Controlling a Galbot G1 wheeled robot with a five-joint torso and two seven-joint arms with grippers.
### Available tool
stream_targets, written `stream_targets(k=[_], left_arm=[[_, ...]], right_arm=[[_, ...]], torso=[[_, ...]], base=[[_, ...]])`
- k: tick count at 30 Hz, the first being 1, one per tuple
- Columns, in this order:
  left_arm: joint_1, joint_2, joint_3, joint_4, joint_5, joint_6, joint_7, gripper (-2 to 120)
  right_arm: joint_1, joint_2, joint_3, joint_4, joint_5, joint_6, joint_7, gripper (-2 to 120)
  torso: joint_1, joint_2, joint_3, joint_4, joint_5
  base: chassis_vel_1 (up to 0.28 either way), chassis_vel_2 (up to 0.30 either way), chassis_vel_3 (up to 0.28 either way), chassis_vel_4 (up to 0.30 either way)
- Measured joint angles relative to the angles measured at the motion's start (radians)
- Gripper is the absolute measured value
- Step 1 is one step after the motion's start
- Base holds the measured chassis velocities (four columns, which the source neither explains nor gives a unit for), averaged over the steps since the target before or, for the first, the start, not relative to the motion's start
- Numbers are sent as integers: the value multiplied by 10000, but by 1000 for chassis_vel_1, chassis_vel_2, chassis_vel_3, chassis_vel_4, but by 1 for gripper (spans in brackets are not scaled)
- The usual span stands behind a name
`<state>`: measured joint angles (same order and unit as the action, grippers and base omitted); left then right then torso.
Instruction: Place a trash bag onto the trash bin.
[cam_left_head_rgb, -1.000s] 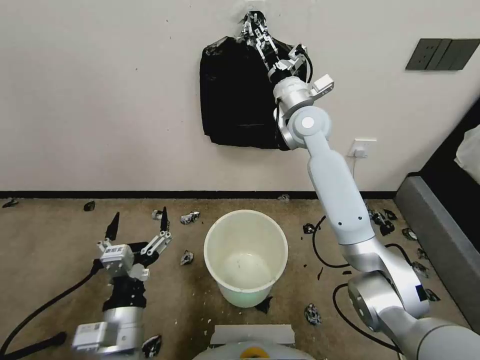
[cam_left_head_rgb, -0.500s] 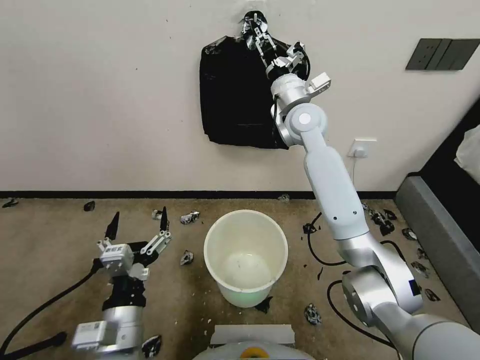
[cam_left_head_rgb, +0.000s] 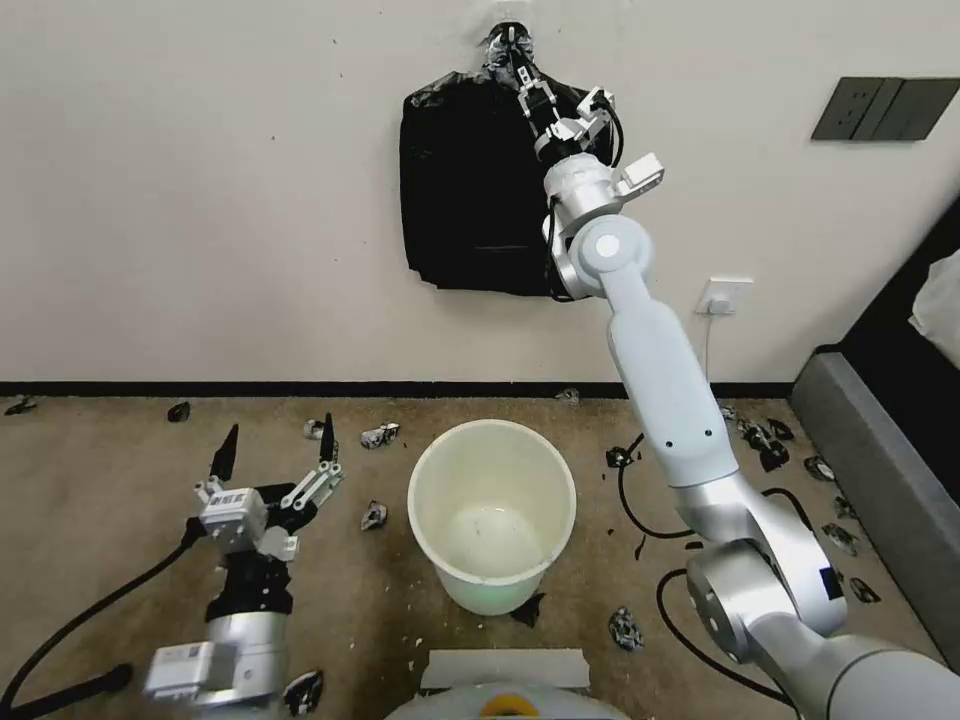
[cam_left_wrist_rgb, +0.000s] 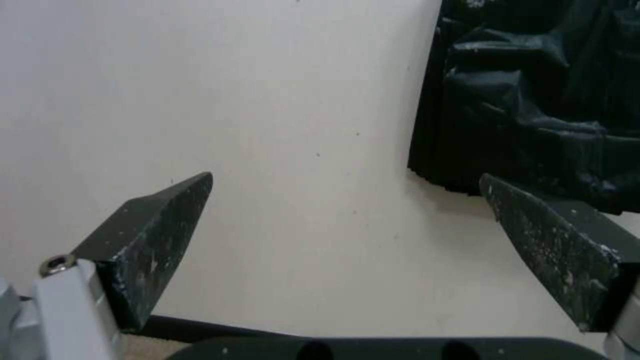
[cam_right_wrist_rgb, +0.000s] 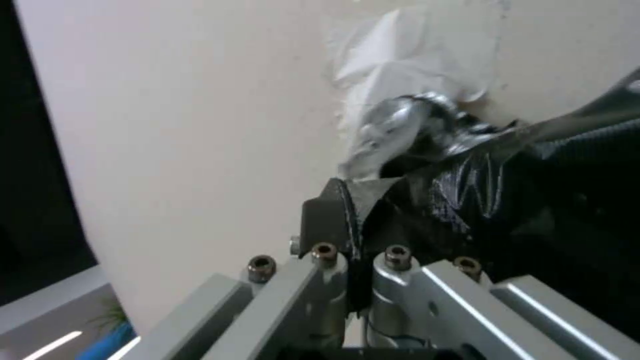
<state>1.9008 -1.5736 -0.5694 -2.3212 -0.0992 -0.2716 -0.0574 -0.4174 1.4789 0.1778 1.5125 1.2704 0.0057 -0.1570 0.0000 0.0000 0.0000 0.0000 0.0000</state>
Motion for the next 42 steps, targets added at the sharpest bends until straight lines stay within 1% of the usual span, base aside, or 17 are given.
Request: stream_targets(k=[2,3,7,8,11,12,15,25,42], left_arm=[[-1,-6,7,2,-4,-4,-4,100],[-1,-6,7,2,-4,-4,-4,100],[-14,-7,25,2,-8,-10,-8,100],[-14,-7,25,2,-8,-10,-8,100],[-38,-17,84,2,-8,-13,-11,100],[-38,-17,84,2,-8,-13,-11,100],[-76,-25,137,2,-8,-15,-15,100],[-58,-52,205,-109,-6,-84,-12,100],[-62,20,336,-234,-3,-170,6,100]], right_arm=[[-299,-80,-72,362,1,31,-220,0],[-299,-80,-72,362,1,31,-220,0],[-1088,-256,-293,1370,18,44,-242,0],[-1088,-256,-293,1370,18,44,-242,0],[-1826,-499,-522,2261,47,45,-102,0],[-1826,-499,-522,2261,47,45,-102,0],[-2538,-812,-831,2919,57,27,141,0],[-3769,-1156,-1056,3589,-175,-26,785,0],[-5444,-1706,-1353,4834,-1487,-281,884,0]], torso=[[0,0,0,0,0],[0,0,0,0,0],[0,0,0,0,1],[0,0,0,0,1],[0,0,-1,-1,1],[0,0,-1,-1,1],[0,0,-1,-1,1],[-1,0,0,-1,1],[0,0,-1,-1,1]], base=[[0,0,0,0],[0,0,0,0],[0,0,0,0],[0,0,0,0],[0,0,0,0],[0,0,0,0],[0,0,0,0],[0,0,0,0],[0,0,0,0]])
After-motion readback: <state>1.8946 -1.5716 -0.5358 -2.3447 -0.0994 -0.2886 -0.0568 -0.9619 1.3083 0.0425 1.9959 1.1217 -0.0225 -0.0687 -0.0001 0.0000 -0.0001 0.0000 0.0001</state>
